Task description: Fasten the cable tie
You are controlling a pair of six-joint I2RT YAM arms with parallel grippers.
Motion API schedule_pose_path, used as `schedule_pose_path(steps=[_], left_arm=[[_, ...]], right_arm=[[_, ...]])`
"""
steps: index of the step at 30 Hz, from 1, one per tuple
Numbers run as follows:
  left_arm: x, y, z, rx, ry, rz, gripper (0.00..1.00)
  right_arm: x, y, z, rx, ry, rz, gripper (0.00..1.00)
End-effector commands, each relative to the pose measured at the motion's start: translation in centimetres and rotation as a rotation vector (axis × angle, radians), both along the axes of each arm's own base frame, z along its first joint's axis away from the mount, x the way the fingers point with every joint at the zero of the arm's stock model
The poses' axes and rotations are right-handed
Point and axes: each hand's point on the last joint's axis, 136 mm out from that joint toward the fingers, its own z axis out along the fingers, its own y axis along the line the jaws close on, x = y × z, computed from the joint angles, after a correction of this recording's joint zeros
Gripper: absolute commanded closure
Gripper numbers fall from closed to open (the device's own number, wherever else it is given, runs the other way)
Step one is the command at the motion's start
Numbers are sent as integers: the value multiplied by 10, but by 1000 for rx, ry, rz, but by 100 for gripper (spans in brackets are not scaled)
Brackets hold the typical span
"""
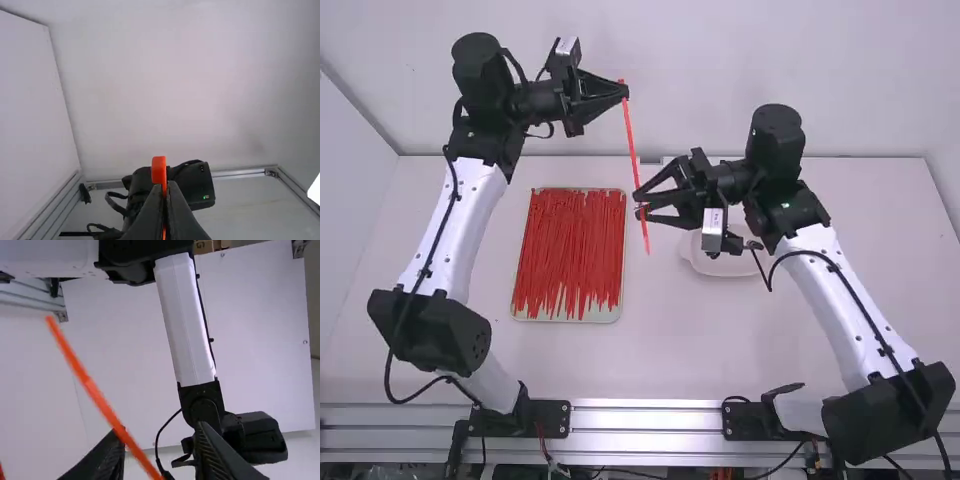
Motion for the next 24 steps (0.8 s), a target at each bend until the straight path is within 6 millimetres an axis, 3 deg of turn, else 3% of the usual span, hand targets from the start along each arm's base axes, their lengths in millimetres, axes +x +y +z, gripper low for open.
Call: schedule_pose_path(steps=[1, 5, 11, 24], left_arm=[[6, 17, -9, 17, -26, 20, 98], [11, 29, -14, 16, -8, 45, 98], [9, 24, -13, 10, 13, 34, 98], [-19, 11, 8, -18, 18, -116, 98]], right_arm=[[-2, 0, 5, 3, -4, 16, 62], [-2, 0, 5, 4, -6, 16, 62], [-10, 7, 5, 3, -4, 46, 62], [-11, 8, 5, 4, -7, 52, 56]])
